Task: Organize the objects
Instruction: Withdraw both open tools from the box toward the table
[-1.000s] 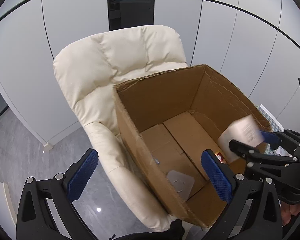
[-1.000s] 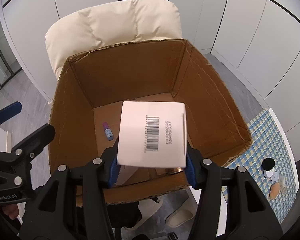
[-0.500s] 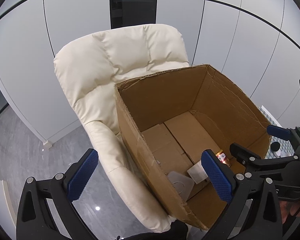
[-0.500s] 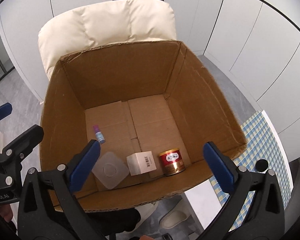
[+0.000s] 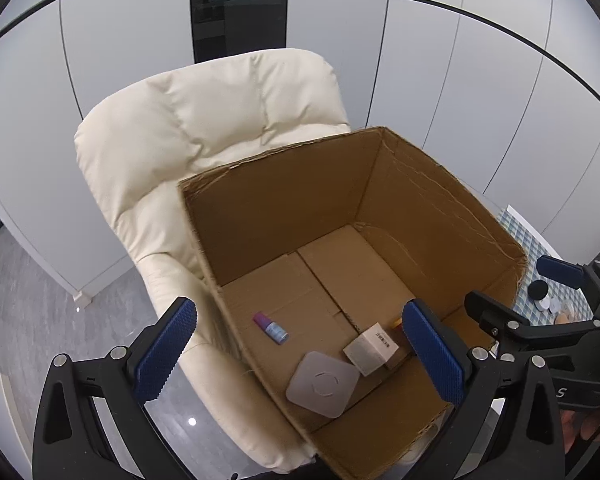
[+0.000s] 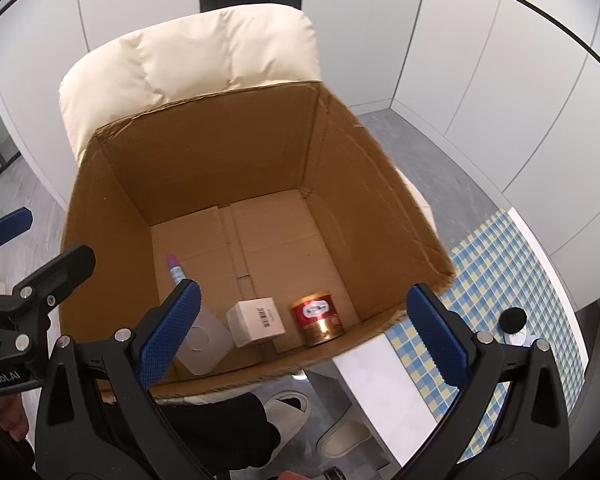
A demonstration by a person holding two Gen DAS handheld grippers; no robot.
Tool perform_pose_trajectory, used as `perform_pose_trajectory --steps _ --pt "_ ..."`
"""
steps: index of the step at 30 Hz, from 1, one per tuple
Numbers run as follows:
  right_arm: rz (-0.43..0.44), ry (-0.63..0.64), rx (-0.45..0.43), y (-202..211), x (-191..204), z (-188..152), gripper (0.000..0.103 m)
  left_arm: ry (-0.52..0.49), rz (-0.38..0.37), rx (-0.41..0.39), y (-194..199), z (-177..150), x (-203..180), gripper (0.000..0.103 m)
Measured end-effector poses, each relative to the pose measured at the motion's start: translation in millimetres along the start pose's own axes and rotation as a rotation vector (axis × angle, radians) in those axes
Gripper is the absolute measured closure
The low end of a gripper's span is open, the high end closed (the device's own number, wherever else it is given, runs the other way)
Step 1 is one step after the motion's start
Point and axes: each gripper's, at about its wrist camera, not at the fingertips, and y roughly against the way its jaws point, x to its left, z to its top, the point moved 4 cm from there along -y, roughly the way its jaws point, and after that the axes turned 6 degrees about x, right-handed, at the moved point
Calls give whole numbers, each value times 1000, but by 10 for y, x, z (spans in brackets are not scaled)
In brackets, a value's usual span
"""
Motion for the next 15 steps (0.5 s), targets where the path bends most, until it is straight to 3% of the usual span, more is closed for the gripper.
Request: perform_pose_trajectory --steps 15 --pt "-20 -60 9 27 -394 -101 0 -30 -30 7 -84 70 -315 0"
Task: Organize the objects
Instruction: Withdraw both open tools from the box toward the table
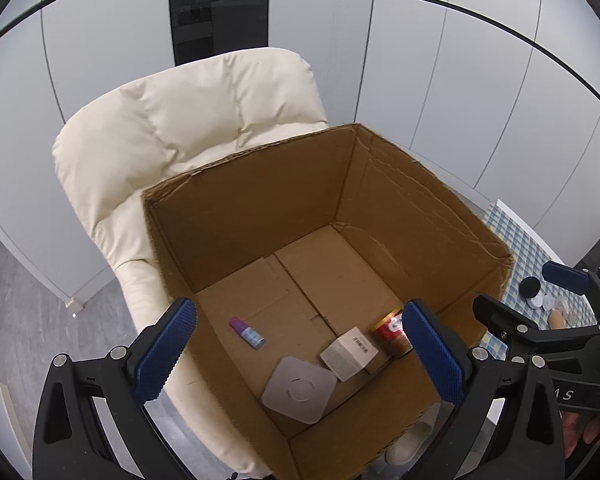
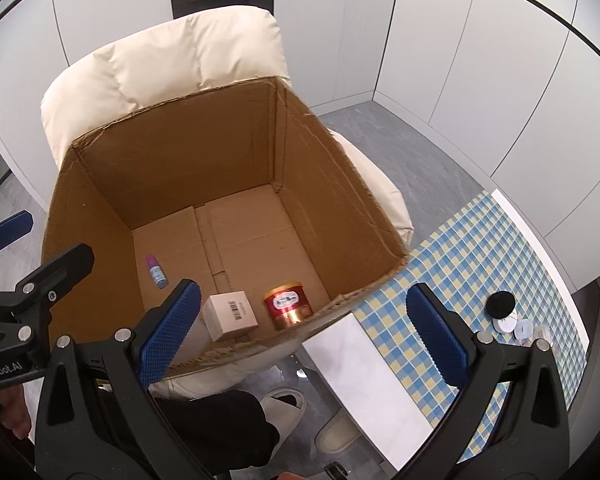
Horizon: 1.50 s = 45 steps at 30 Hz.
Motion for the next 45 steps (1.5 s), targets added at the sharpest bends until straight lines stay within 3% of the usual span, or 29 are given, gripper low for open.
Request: perform_pose_trajectory --steps 20,45 --pt "-38 -89 3 62 -570 -154 0 -84 -44 0 -67 64 -597 0" --pt "-60 -142 5 110 -874 -270 0 -122 -66 7 -114 76 -843 0"
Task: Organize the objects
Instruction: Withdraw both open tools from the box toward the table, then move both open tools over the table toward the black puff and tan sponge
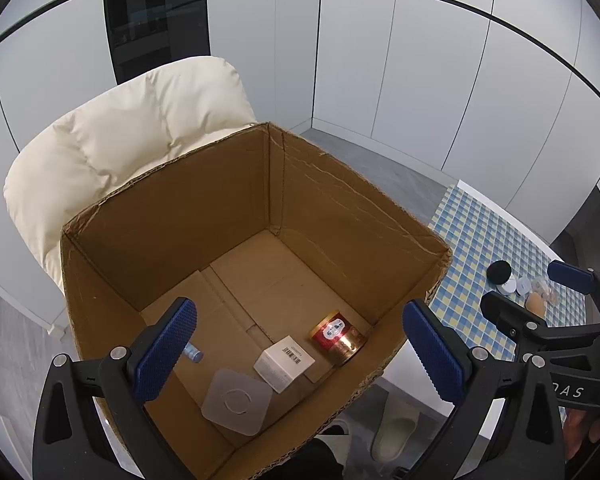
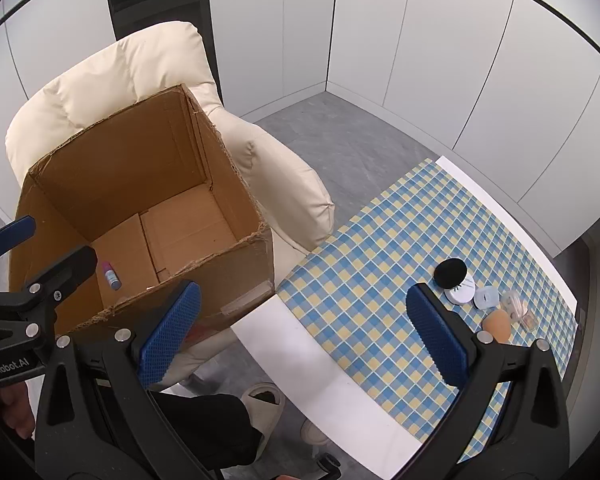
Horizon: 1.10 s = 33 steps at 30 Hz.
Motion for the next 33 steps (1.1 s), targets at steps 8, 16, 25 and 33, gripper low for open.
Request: perform_pose_trajectory --steps 8,16,25,33 --pt "-5 -3 0 4 -71 -31 0 -6 -6 0 -1 28 -61 0" --pt "-15 -20 3 4 -184 -61 0 -13 -21 9 -36 35 -151 0" --pt "-29 -38 6 10 -329 -107 0 -34 -40 13 -73 57 -311 0" --pt "-40 -62 7 23 -466 -147 0 -53 -51 17 -111 71 -456 0"
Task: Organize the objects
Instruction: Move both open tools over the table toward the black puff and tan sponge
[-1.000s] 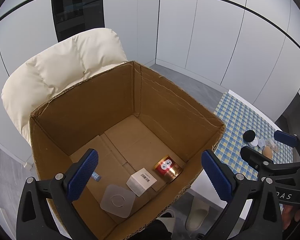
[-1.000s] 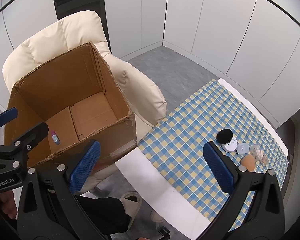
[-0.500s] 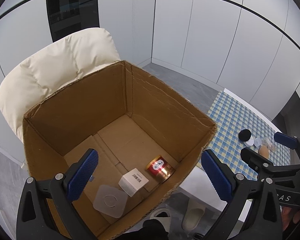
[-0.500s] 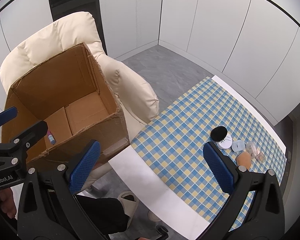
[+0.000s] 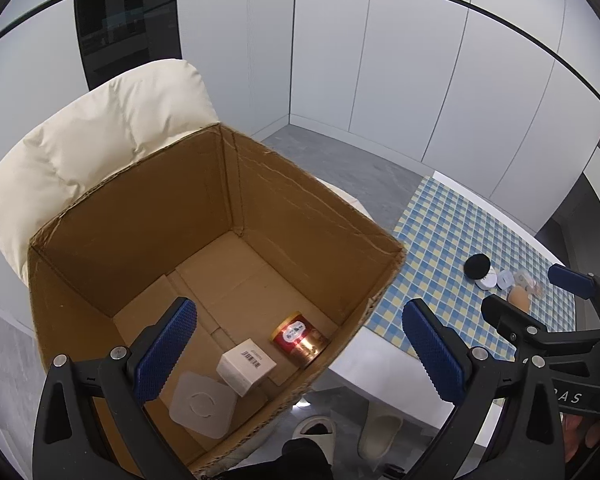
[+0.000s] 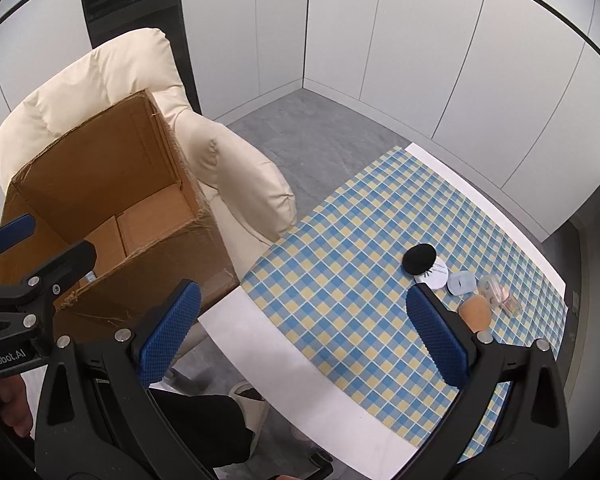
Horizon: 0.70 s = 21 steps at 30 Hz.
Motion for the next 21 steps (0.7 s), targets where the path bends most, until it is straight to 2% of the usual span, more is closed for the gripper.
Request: perform_pose_trajectory --steps 21 --pt "-23 -53 5 16 -363 -110 0 -54 -32 -1 -47 52 -359 0"
